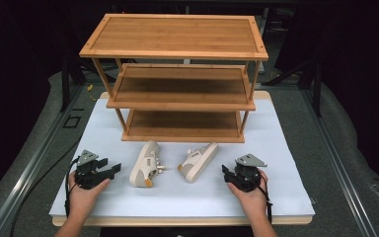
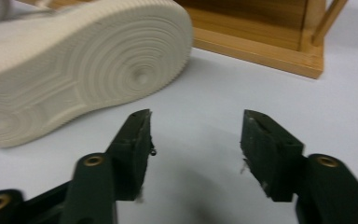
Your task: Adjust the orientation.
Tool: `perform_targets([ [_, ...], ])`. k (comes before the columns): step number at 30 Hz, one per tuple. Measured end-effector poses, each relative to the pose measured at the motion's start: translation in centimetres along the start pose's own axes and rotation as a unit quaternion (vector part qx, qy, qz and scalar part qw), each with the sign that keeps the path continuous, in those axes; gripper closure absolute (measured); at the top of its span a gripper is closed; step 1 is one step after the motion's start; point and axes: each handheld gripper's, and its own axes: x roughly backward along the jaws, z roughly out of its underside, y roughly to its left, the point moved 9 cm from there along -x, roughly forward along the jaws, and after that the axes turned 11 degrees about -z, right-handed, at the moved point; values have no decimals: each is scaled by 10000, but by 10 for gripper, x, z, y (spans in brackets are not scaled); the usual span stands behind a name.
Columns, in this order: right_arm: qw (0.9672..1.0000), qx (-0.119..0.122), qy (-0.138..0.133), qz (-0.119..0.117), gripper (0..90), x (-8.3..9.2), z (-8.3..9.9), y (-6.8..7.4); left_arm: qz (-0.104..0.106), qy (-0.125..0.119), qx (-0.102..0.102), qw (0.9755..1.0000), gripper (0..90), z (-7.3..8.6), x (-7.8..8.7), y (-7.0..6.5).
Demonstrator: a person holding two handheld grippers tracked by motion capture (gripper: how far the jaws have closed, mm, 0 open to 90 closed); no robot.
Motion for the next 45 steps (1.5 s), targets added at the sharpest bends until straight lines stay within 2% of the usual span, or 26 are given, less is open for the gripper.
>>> perform_targets([
  [2, 9999, -14, -2, -122, 458, 3, 1, 4, 41, -33, -86, 9999, 386, -1, 3, -4],
  [3, 9999, -18, 8, -152, 454, 4, 1, 6, 17, -36, -213, 9998, 401, -2, 4, -7],
  [4, 9999, -18, 8, -152, 454, 4, 1, 6, 17, -36, -213, 9998, 417, -2, 4, -7],
  [5, 9999, 95, 64, -126, 434, 3, 2, 7, -20, -44, -295, 9996, 434, -2, 5, -9],
  [7, 9999, 51, 132, -48, 452, 3, 3, 8, -98, -121, -482, 9987, 468, -2, 10, -15],
  [8, 9999, 51, 132, -48, 452, 3, 3, 8, -98, -121, -482, 9987, 496, -2, 10, -15],
  [9, 9998, -46, 122, -118, 458, 4, 2, 9, -38, -160, -473, 9987, 496, -3, 12, -17],
  [10, 9997, -112, 56, -205, 468, 4, 1, 11, 67, -151, -440, 9989, 540, -3, 15, -20],
  [12, 9996, -127, -36, -242, 531, 7, -2, 13, 134, -193, -415, 9989, 604, -4, 20, -23],
  [15, 9997, -29, -109, -237, 581, 9, -4, 15, 222, -191, -438, 9986, 703, -6, 27, -28],
  [16, 9998, 21, -112, -186, 585, 10, -4, 15, 272, -160, -451, 9985, 703, -6, 29, -30],
  [17, 9998, 90, -54, -176, 620, 11, -4, 17, 423, -143, -495, 9978, 770, -8, 32, -36],
  [18, 9998, 90, -54, -176, 620, 11, -4, 17, 423, -143, -495, 9978, 784, -8, 32, -36],
  [21, 9997, 108, -115, -159, 665, 11, -6, 17, 594, -275, -600, 9961, 846, -15, 40, -49],
  [22, 9998, 84, -119, -149, 671, 11, -6, 17, 594, -275, -600, 9961, 857, -15, 40, -49],
  [23, 9998, 68, -106, -135, 678, 11, -6, 16, 708, -309, -706, 9945, 869, -17, 43, -57],
  [24, 9998, 68, -106, -135, 678, 11, -6, 16, 708, -309, -706, 9945, 880, -17, 43, -57],
  [27, 9998, -22, -93, -169, 682, 12, -5, 15, 782, -284, -837, 9930, 892, -16, 43, -68],
  [28, 9998, -35, -96, -171, 683, 12, -5, 15, 774, -259, -914, 9925, 892, -16, 41, -72],
  [31, 9998, -50, -114, -173, 682, 12, -5, 16, 746, -221, -940, 9925, 892, -14, 38, -75],
  [33, 9998, -46, -113, -178, 681, 12, -5, 16, 694, -194, -1025, 9921, 895, -14, 37, -75],
  [36, 9998, -37, -99, -194, 675, 11, -5, 16, 691, -183, -1034, 9921, 895, -13, 37, -73],
  [45, 9995, -146, -128, -234, 669, 12, -5, 15, 643, -161, -869, 9940, 896, -12, 36, -65],
])
